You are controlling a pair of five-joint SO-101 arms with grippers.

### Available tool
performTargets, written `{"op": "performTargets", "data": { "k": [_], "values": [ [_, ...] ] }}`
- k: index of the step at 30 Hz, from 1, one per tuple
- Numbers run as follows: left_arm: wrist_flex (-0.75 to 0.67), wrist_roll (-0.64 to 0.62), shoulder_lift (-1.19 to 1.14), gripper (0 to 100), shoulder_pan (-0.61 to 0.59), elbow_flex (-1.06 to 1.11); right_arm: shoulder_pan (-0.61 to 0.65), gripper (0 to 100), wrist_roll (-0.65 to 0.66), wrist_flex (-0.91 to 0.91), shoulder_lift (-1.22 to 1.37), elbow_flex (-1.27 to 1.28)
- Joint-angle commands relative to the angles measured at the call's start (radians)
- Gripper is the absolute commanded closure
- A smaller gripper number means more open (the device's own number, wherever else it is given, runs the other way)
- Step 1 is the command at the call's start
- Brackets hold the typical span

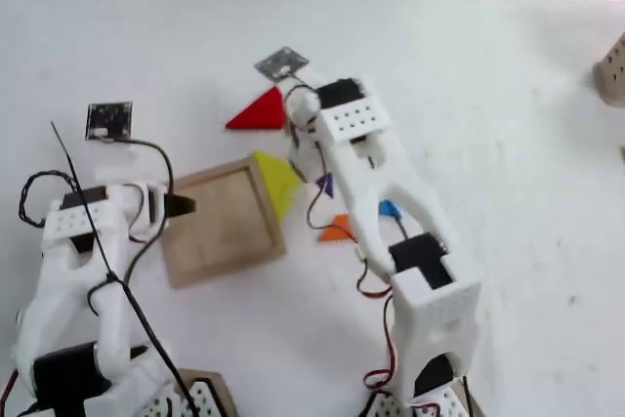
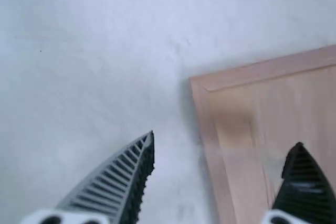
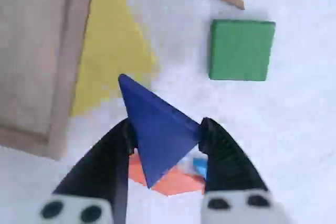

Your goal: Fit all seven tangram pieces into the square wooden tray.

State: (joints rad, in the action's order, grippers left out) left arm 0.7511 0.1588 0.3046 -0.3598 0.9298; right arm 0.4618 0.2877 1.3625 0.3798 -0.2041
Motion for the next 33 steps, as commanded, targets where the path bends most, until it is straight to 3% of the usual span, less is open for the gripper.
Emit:
{"op": "performTargets", "data": {
  "k": [1,5,8,17,26,33],
  "values": [
    [-0.021,-0.002,0.038,63,-0.012,-0.012,0.097,98.1,-0.275,0.004,-0.081,-0.034],
    [-0.021,-0.003,0.039,63,-0.035,-0.014,0.189,97.7,-0.591,0.005,-0.067,-0.058],
    [-0.021,-0.003,0.039,63,-0.044,-0.014,0.240,97.7,-0.649,0.004,-0.024,-0.058],
    [-0.021,-0.003,0.039,63,-0.041,-0.015,0.390,97.4,-0.641,-0.016,0.111,-0.060],
    [-0.021,-0.003,0.039,63,-0.036,-0.015,0.392,68.8,-0.450,0.045,0.116,-0.091],
    [-0.017,-0.003,0.038,63,-0.036,-0.021,0.387,64.0,-0.410,0.171,0.117,-0.180]
  ]
}}
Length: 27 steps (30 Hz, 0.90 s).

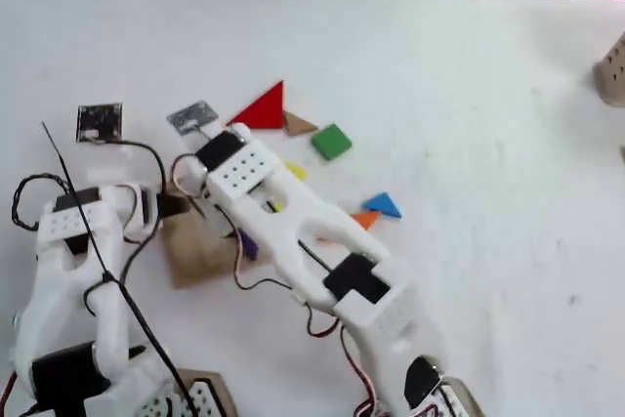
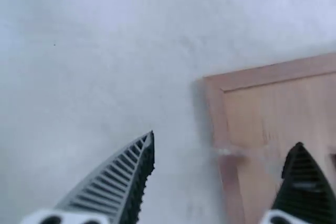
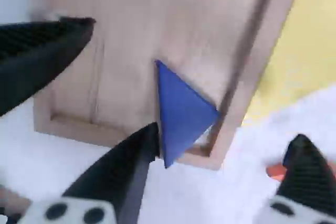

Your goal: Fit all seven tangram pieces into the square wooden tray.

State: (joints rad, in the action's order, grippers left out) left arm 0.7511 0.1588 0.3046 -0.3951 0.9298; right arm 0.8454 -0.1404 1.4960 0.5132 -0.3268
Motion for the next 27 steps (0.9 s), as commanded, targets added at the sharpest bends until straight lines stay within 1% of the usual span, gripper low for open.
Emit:
{"op": "performTargets", "data": {
  "k": [1,3,5,8,10,11,12,13,14,17,20,23,25,27],
  "values": [
    [-0.015,-0.003,0.038,63,0.001,-0.021,-0.012,64.0,0.020,0.054,-0.018,-0.069],
    [-0.012,-0.003,0.038,63,0.027,-0.017,-0.053,64.9,0.020,0.110,-0.024,-0.115],
    [0.025,0.005,0.039,63,0.082,-0.009,-0.128,69.6,0.044,0.148,-0.031,-0.147],
    [0.080,0.006,0.041,65,0.162,-0.015,-0.254,85.1,0.117,0.209,-0.033,-0.164],
    [0.084,0.008,0.047,70,0.186,-0.015,-0.308,97.9,0.141,0.222,-0.047,-0.158],
    [0.086,0.009,0.061,74,0.193,-0.008,-0.325,98.9,0.149,0.223,-0.065,-0.144],
    [0.091,0.012,0.079,79,0.199,-0.003,-0.337,96.2,0.153,0.223,-0.088,-0.118],
    [0.084,0.031,0.099,83,0.206,0.015,-0.338,96.5,0.155,0.220,-0.113,-0.094],
    [0.083,0.063,0.122,86,0.219,0.035,-0.340,98.4,0.157,0.211,-0.137,-0.066],
    [0.051,0.150,0.216,94,0.280,0.118,-0.341,98.0,0.160,0.177,-0.199,0.031],
    [-0.055,0.155,0.305,98,0.346,0.242,-0.374,98.1,0.160,0.116,-0.229,0.121],
    [-0.184,0.138,0.358,98,0.386,0.347,-0.417,98.1,0.160,0.081,-0.239,0.180],
    [-0.232,0.064,0.364,98,0.387,0.371,-0.440,98.1,0.160,0.076,-0.237,0.198],
    [-0.241,-0.005,0.354,98,0.395,0.374,-0.456,98.1,0.160,0.077,-0.236,0.206]
  ]
}}
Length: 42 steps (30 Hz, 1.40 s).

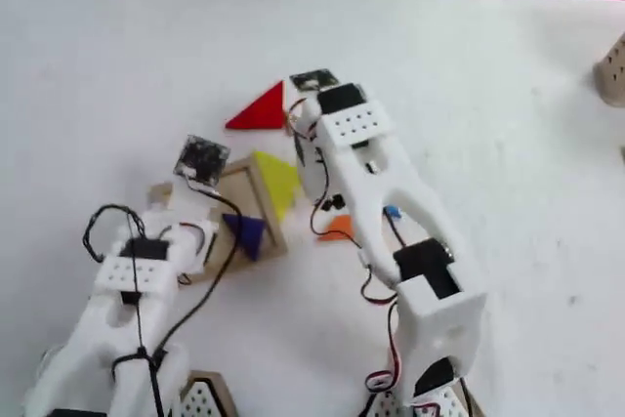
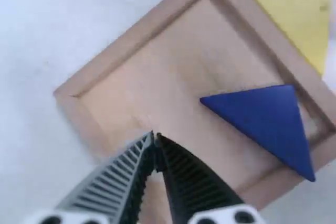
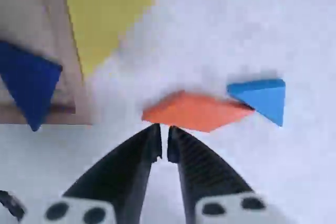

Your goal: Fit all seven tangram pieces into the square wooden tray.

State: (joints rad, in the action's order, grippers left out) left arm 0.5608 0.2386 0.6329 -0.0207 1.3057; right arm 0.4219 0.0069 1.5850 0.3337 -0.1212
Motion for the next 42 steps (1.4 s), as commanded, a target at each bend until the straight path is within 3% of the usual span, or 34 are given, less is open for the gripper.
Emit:
{"op": "performTargets", "data": {
  "k": [1,7,17,33,42],
  "values": [
    [-0.052,-0.118,0.015,98,0.030,-0.002,-0.039,98.1,0.012,-0.012,-0.059,0.005],
    [-0.137,-0.295,-0.097,98,0.085,-0.031,-0.045,98.1,0.011,-0.012,-0.062,0.008],
    [0.061,-0.364,-0.426,98,0.084,-0.333,-0.073,98.1,0.012,-0.015,-0.062,0.002],
    [0.054,-0.373,-0.504,98,0.249,-0.411,-0.127,98.1,0.012,-0.048,-0.064,0.002],
    [-0.040,-0.373,-0.510,98,0.302,-0.416,-0.131,98.1,0.012,-0.050,-0.064,0.002]
  ]
}}
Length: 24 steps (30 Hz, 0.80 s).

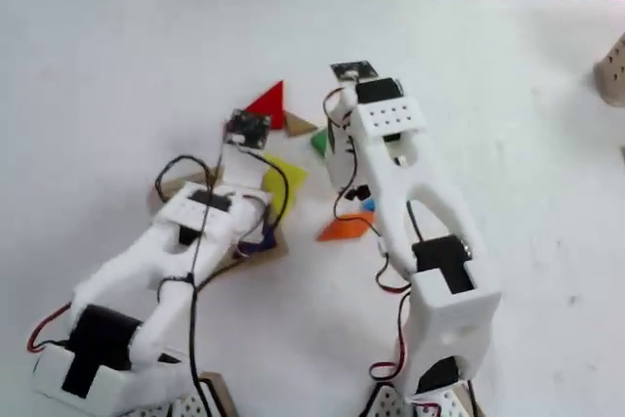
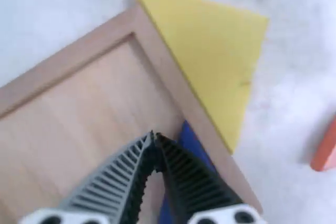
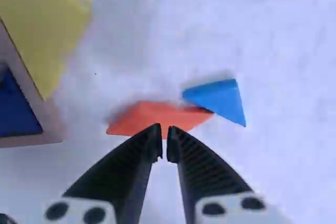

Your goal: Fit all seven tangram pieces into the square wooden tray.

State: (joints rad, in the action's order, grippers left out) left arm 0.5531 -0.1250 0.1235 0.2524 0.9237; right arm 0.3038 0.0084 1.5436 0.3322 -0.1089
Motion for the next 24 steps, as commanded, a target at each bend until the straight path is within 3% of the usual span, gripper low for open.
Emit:
{"op": "performTargets", "data": {
  "k": [1,8,16,24],
  "values": [
    [-0.032,-0.009,-0.001,98,0.031,-0.035,-0.013,98.1,0.011,-0.008,-0.062,-0.011],
    [-0.021,-0.008,0.042,98,-0.013,-0.031,-0.015,98.1,0.011,-0.021,-0.062,-0.011],
    [-0.018,-0.002,0.317,98,-0.102,0.123,-0.015,98.1,0.005,-0.021,-0.062,-0.009],
    [-0.215,-0.009,0.312,98,-0.254,0.163,-0.015,98.1,0.005,-0.021,-0.061,-0.006]
  ]
}}
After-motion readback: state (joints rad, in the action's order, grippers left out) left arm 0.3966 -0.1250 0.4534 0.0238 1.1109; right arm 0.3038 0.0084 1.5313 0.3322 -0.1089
